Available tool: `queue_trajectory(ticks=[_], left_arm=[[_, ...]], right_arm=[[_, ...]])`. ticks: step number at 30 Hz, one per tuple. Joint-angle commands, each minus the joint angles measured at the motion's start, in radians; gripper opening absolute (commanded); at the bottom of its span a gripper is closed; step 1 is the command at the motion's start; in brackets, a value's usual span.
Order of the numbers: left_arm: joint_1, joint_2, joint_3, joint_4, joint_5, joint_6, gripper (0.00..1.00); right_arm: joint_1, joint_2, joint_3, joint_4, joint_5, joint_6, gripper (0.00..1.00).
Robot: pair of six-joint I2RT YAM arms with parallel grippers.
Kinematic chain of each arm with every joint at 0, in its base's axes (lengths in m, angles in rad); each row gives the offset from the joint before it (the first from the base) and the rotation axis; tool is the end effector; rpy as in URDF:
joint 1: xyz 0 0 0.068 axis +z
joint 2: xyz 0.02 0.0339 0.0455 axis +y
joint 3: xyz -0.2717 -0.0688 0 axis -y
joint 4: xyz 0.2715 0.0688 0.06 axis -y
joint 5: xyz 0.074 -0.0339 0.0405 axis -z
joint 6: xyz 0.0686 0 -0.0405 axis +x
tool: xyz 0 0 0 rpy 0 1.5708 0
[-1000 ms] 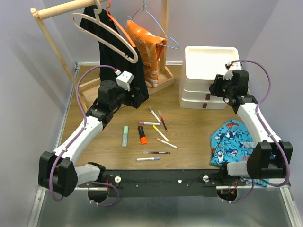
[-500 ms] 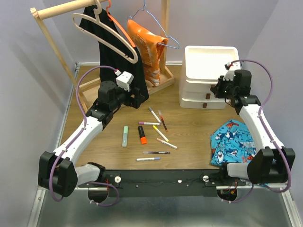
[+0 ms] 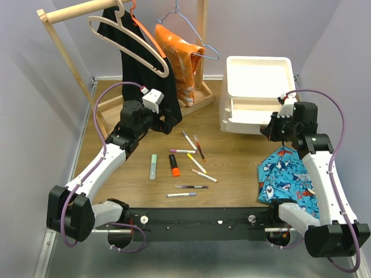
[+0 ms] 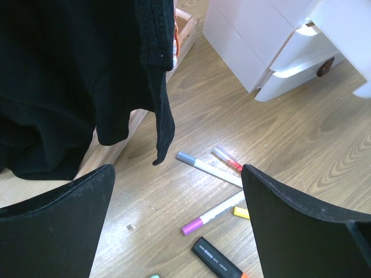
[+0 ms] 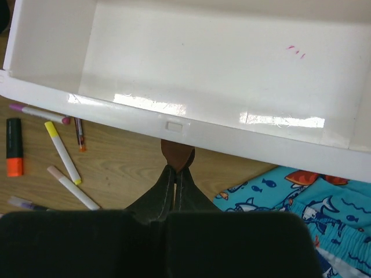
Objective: Sort the stationery into containers
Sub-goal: Open the drawer in the storage box.
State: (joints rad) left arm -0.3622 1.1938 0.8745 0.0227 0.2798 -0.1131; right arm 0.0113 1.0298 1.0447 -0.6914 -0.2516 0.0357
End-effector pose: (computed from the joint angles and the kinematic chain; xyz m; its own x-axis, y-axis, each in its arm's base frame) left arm 0.3023 -0.1348 0.2970 -0.3379 0.0120 -0.9411 0.5529 0.8117 -0.1881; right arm 0.2600 0.0200 0.3225 -0.6330 0.0274 -0.7737 -0.1826 0.9659 0.1836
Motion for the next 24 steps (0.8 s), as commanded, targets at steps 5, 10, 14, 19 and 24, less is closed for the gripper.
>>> queue_trajectory(ticks=[5,10,14,19,24], left_arm=[[-0.007,-0.020,-0.014,0.020,0.018,0.003,0.99],[-0.041,0.000,0.029,-0.096,0.144,0.093,0.99],[-0.159,0.056,0.125,-0.337,0.217,0.398,0.99],[-0.216,0.130,0.185,-0.605,0.269,0.703,0.95],[-0.251,0.263,0.250,-0.713,0.223,0.800,0.85]], right_arm=[[-0.004,-0.037,-0.006,-0.089,-0.057,-0.026,0.13],[-0.004,-0.031,0.014,-0.126,-0.113,-0.063,0.48],[-0.004,-0.060,0.083,-0.203,-0.170,-0.118,0.53],[-0.004,-0.112,0.146,-0.351,-0.378,-0.305,0.75],[-0.004,-0.171,0.172,-0.398,-0.463,-0.427,1.00]])
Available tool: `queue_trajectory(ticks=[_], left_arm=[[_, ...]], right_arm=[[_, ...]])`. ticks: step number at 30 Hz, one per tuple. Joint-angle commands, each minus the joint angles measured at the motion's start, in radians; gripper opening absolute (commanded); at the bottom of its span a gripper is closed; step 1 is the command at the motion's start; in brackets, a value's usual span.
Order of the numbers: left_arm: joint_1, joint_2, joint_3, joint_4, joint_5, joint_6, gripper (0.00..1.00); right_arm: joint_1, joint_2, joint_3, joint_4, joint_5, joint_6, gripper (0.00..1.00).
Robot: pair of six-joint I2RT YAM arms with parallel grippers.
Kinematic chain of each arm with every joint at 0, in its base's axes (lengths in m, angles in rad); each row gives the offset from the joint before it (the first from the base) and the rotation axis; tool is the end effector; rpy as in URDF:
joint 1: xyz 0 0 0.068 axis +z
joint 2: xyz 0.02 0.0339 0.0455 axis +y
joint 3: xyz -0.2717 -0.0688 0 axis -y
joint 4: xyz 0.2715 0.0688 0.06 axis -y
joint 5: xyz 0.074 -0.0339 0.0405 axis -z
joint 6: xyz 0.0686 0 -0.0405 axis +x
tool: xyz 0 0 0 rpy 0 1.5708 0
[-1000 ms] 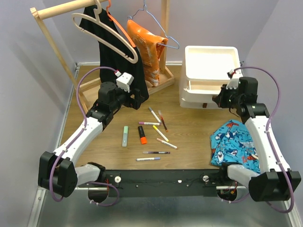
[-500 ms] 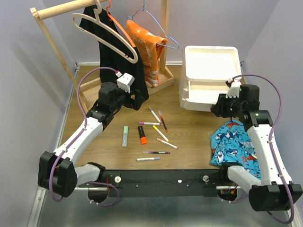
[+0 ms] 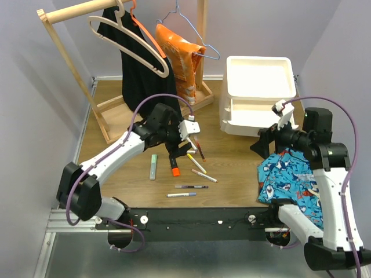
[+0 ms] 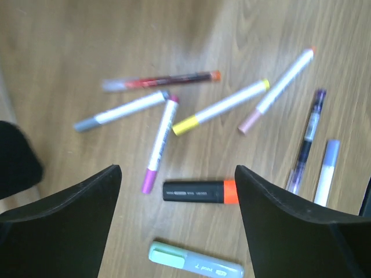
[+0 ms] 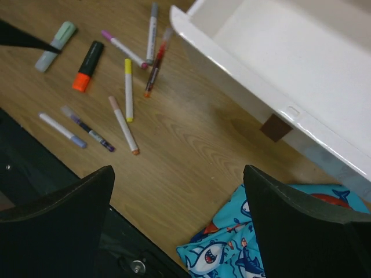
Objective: Sort the stationery into containers
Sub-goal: Open the drawer in the storage box, then pick up the pen from the center of the board.
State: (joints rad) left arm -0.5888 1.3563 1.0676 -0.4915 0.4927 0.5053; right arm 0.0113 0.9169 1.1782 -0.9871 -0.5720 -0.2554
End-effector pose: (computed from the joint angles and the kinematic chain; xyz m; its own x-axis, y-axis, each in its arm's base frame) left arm 0.2606 -0.2131 0.2646 -0.1397 0.6061 -0.7830 0.9560 0.2886 0.0529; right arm 0.1996 0.0394 0.3699 -0.5375 -0.2185 -0.8145 -0.5686 0.8072 0.1587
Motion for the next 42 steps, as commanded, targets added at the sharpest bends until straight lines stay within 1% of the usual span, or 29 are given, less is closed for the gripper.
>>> queue_trajectory(ticks=[1,3,5,6,7,9,11,12,13,17,19,22,26,27,30,33,35,37,38,39,42], left_arm=[[-0.028,0.119,0.067,-0.212,0.001,0.197,0.82],[-0.028,0.161,0.091,-0.220,-0.016,0.216,0.81],[-0.031,0.196,0.103,-0.223,-0.057,0.246,0.79],[-0.032,0.207,0.107,-0.225,-0.071,0.263,0.77],[-0.032,0.219,0.114,-0.231,-0.086,0.280,0.74],[-0.032,0.248,0.120,-0.231,-0.100,0.341,0.72],[-0.031,0.279,0.138,-0.243,-0.102,0.372,0.66],[-0.029,0.290,0.146,-0.248,-0.097,0.396,0.64],[-0.025,0.299,0.149,-0.254,-0.089,0.404,0.62],[-0.020,0.331,0.163,-0.262,-0.045,0.444,0.61],[-0.020,0.346,0.173,-0.257,-0.040,0.447,0.61],[-0.020,0.392,0.203,-0.245,-0.052,0.434,0.60],[-0.020,0.480,0.238,-0.217,-0.091,0.429,0.60],[-0.019,0.494,0.261,-0.216,-0.095,0.429,0.60],[-0.019,0.540,0.305,-0.243,-0.097,0.427,0.59],[-0.019,0.558,0.313,-0.256,-0.098,0.440,0.59],[-0.019,0.579,0.318,-0.257,-0.111,0.453,0.57],[-0.019,0.599,0.341,-0.288,-0.115,0.460,0.52],[-0.019,0.621,0.351,-0.300,-0.115,0.460,0.46],[-0.019,0.626,0.359,-0.311,-0.106,0.460,0.43],[-0.028,0.626,0.330,-0.312,-0.103,0.443,0.40]], right_arm=[[-0.004,-0.065,0.063,-0.066,-0.115,-0.122,1.00],[-0.004,-0.081,0.083,-0.016,-0.108,-0.088,1.00],[-0.004,-0.117,0.054,0.126,-0.073,-0.020,1.00],[-0.004,-0.134,0.026,0.207,-0.022,0.151,1.00],[-0.004,-0.148,0.011,0.335,0.092,0.221,1.00],[-0.004,-0.159,0.006,0.410,0.161,0.312,1.00],[-0.007,-0.126,0.055,0.394,0.195,0.276,1.00],[-0.007,-0.092,0.099,0.377,0.220,0.215,1.00],[-0.007,-0.081,0.112,0.361,0.286,0.188,1.00],[-0.007,-0.053,0.141,0.380,0.385,0.102,1.00],[-0.007,-0.038,0.175,0.384,0.426,0.107,1.00],[-0.007,-0.046,0.164,0.415,0.471,0.123,1.00],[-0.007,-0.052,0.152,0.472,0.547,0.206,1.00],[-0.007,-0.044,0.158,0.476,0.557,0.232,1.00],[-0.005,-0.024,0.176,0.485,0.543,0.240,1.00],[-0.007,-0.020,0.179,0.499,0.546,0.246,1.00],[-0.007,-0.016,0.181,0.501,0.558,0.248,1.00],[-0.007,-0.019,0.176,0.504,0.561,0.243,1.00],[-0.007,-0.023,0.176,0.505,0.564,0.239,1.00],[-0.007,-0.021,0.176,0.504,0.567,0.235,1.00],[-0.007,-0.023,0.176,0.507,0.593,0.228,1.00]])
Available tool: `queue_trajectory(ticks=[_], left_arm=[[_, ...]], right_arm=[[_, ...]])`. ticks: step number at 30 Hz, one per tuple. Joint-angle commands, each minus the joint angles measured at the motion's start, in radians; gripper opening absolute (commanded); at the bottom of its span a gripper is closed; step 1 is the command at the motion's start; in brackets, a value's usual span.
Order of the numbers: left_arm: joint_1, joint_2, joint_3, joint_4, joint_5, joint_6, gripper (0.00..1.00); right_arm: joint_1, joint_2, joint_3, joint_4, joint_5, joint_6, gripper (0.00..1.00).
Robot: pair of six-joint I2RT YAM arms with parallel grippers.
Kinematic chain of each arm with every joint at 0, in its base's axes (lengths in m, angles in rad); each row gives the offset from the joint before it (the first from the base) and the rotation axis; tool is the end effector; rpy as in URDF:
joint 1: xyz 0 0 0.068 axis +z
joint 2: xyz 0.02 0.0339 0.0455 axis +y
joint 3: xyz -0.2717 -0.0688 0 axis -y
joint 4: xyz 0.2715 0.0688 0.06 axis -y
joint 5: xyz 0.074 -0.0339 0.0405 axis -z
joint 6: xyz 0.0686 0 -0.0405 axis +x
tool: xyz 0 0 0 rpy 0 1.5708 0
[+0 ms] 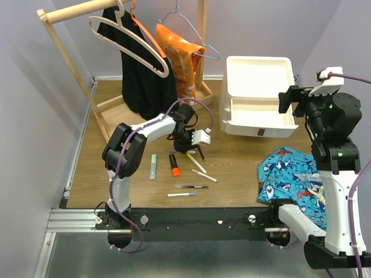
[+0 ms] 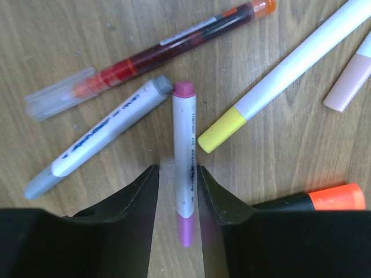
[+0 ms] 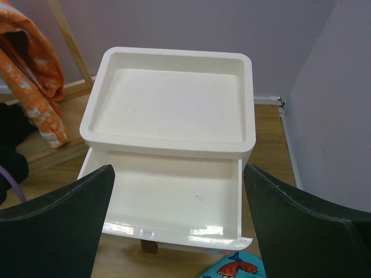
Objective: Sort the stationery into containers
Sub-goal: Pick up the pen from the center of the board, then place the pen in the drawer.
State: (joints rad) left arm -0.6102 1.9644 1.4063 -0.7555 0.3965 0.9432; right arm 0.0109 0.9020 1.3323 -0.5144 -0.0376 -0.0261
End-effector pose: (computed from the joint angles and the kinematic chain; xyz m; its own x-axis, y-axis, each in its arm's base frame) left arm 0.3300 -0.2631 0.1388 0.0276 0.8918 -0.4517 0.9992 -0.0377 -0.0134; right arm 0.2153 0.0049 0.4825 -0.0827 -0.0270 -0.9962 -0.0505 0.9985 -0.0228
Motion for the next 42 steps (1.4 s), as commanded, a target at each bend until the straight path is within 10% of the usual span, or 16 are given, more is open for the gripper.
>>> queue_trajectory(ticks=[1,14,24,31,42], left_arm=[[-0.013,0.014,-0.019,-0.036,-0.011,0.003,0.40],[-0.033,-0.056,0.019,-0.181,0.074,-0.055,0.03],[-0.058,-0.203,0.527,-0.452,0.179,-0.162,0.00],[-0.152,-0.062,0.983,-0.293,0.206,-0.345,0.00],[-0.235,0.141,1.108,0.036,0.235,-0.526,0.00]], right_arm=[[-0.006,-0.008,0.021,0.040,0.061,-0.005,1.00],[-0.005,0.018,0.022,0.065,0.067,0.000,1.00],[-0.006,-0.017,-0.079,0.148,0.113,-0.003,1.00],[-0.006,-0.014,-0.116,0.185,0.191,-0.017,1.00],[-0.005,-0.009,-0.111,0.174,0.234,-0.032,1.00]])
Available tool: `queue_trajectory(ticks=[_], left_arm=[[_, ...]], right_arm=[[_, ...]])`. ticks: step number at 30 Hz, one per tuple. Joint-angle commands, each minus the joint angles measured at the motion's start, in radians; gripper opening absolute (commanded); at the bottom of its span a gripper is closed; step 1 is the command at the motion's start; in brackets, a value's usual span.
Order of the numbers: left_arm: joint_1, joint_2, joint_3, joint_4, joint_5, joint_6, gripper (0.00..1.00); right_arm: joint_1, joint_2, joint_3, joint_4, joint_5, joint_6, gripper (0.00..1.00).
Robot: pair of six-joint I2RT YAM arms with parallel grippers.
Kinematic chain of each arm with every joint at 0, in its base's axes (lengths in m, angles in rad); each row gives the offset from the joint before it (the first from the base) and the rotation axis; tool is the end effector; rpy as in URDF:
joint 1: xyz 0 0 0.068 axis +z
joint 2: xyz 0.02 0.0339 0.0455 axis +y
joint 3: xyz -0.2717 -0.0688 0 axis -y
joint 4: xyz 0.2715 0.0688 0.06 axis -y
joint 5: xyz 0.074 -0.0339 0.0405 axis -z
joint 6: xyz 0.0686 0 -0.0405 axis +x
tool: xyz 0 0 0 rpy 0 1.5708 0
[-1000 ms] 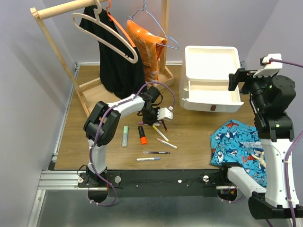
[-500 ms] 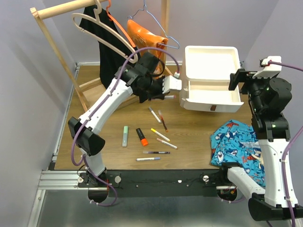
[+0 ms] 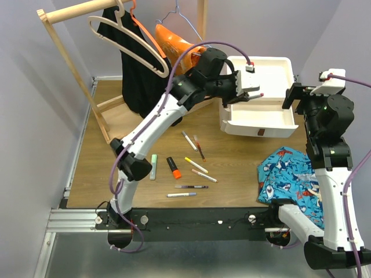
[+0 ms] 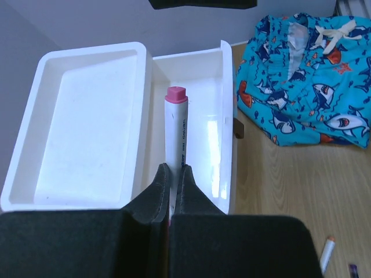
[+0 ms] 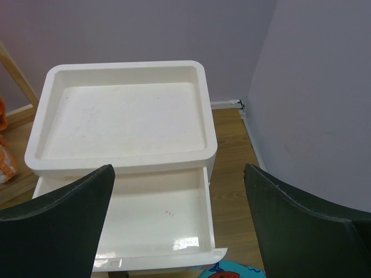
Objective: Sort the stationery into containers
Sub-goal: Place the pen in the drawer.
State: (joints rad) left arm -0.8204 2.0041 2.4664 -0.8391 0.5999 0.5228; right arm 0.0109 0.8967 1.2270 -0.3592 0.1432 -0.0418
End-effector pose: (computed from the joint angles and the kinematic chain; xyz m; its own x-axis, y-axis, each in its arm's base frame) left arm 0.2934 -0.3715 0.4868 0.2628 0.3225 -0.9094 0.9585 0.0206 0.2843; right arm 0.2297 -0.0073 0.4665 -0.0344 -0.0417 -0.9985 0.1305 0.9904 -0.0459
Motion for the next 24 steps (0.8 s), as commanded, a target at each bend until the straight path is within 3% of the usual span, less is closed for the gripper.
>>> queue_trajectory(ticks=[1,9,10,11,12,14,17,20,23,24], left_arm=[[-0.028,0.116,0.048,0.147,0.032,-0.113,0.00],[-0.037,0.223,0.071,0.186,-0.020,-0.153,0.00],[-0.037,0.222,0.063,0.190,-0.031,-0.146,0.04],[-0.039,0.219,0.056,0.196,-0.051,-0.138,0.32],[-0.037,0.200,0.028,0.210,-0.061,-0.136,0.44],[-0.039,0.170,0.005,0.254,-0.090,-0.118,0.57],[-0.037,0.098,-0.011,0.278,-0.133,-0.106,0.69],[-0.036,-0.017,-0.079,0.270,-0.178,-0.077,0.74],[-0.031,-0.177,-0.252,0.240,-0.221,-0.066,0.73],[-0.028,-0.270,-0.374,0.218,-0.222,-0.046,0.72]], right_arm=[[-0.005,-0.007,-0.009,0.016,0.058,-0.021,1.00],[-0.026,-0.022,-0.021,-0.003,0.064,-0.023,1.00],[-0.028,-0.022,-0.023,-0.001,0.064,-0.023,1.00],[-0.028,-0.022,-0.023,0.002,0.062,-0.021,1.00],[-0.028,-0.022,-0.024,0.003,0.061,-0.020,1.00],[-0.028,-0.021,-0.027,0.006,0.053,-0.017,1.00],[-0.028,-0.018,-0.030,0.016,0.050,-0.013,1.00],[-0.029,-0.019,-0.044,0.028,0.042,-0.009,1.00],[-0.029,-0.022,-0.053,0.026,0.032,-0.006,1.00],[-0.029,-0.027,-0.057,0.025,0.029,-0.007,1.00]])
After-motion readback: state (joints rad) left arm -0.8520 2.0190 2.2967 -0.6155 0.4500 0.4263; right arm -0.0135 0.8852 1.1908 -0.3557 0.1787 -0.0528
